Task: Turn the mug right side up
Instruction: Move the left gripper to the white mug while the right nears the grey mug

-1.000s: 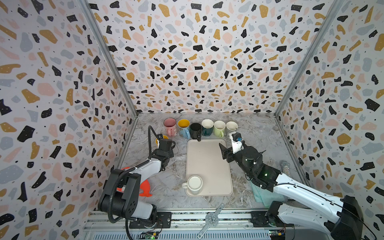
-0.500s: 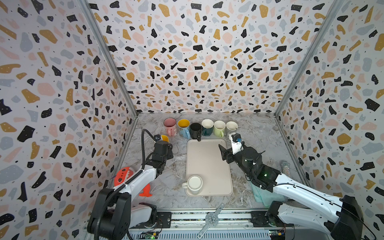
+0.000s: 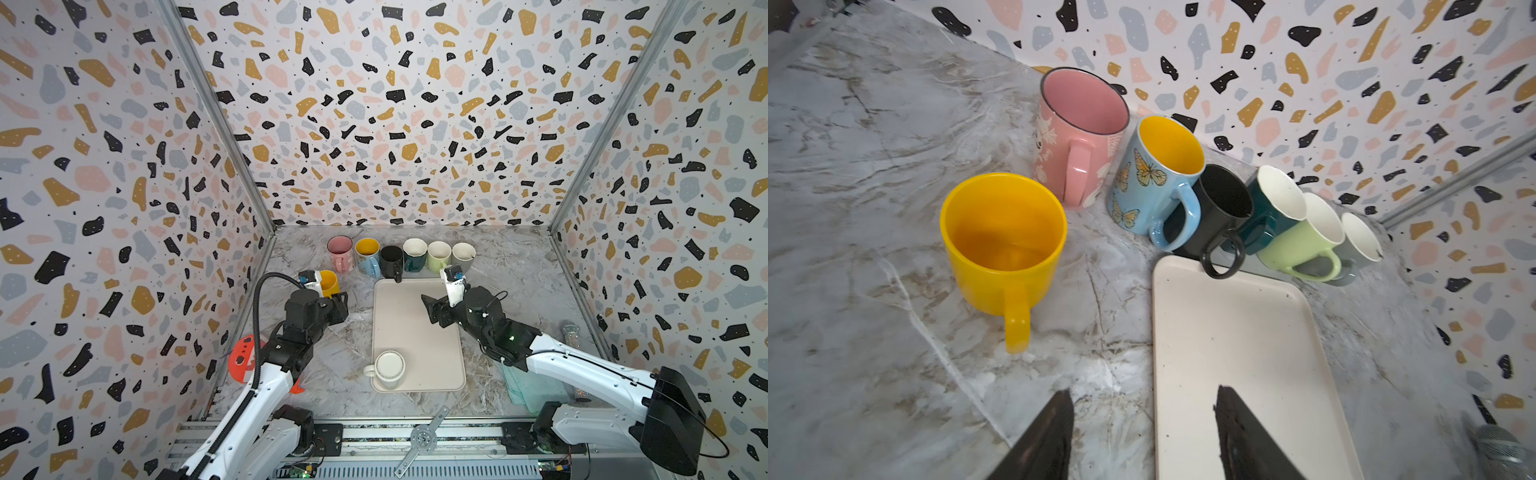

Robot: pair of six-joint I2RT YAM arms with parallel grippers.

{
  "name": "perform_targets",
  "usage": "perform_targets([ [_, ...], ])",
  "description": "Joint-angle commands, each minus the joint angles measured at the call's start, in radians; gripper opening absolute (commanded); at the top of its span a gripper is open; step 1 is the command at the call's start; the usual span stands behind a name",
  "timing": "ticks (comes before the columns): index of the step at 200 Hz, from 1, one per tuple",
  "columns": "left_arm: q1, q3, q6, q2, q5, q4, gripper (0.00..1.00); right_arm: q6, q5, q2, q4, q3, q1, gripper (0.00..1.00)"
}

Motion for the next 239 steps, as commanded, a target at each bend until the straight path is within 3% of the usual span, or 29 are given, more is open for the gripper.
perform_targets([
  [1,-0.002,0.022,-0.03,-0.074,0.076,-0.027,0.57,0.052,-0.026,-0.004,0.051,0.077,-0.018,0.84],
  [42,-0.002,0.021,-0.042,-0.154,0.083,-0.024,0.59,0.081,-0.051,0.045,0.047,0.175,-0.085,0.86],
  [75,-0.002,0.019,-0.085,-0.127,0.116,-0.034,0.59,0.189,-0.141,0.031,0.096,0.082,-0.119,0.86],
  [110,-0.002,0.022,-0.175,-0.092,0.195,-0.116,0.59,0.187,-0.148,0.022,0.063,0.075,-0.151,0.86],
  [161,-0.002,0.03,-0.492,-0.207,0.192,-0.269,0.61,0.208,-0.248,0.037,0.093,0.056,-0.222,0.86],
  [184,-0.003,0.061,-0.626,-0.257,0.142,-0.367,0.62,0.23,-0.33,0.069,0.107,0.063,-0.258,0.86],
  [239,-0.003,-0.03,-0.845,-0.346,0.165,-0.423,0.62,0.241,-0.413,0.153,0.065,0.105,-0.285,0.85],
])
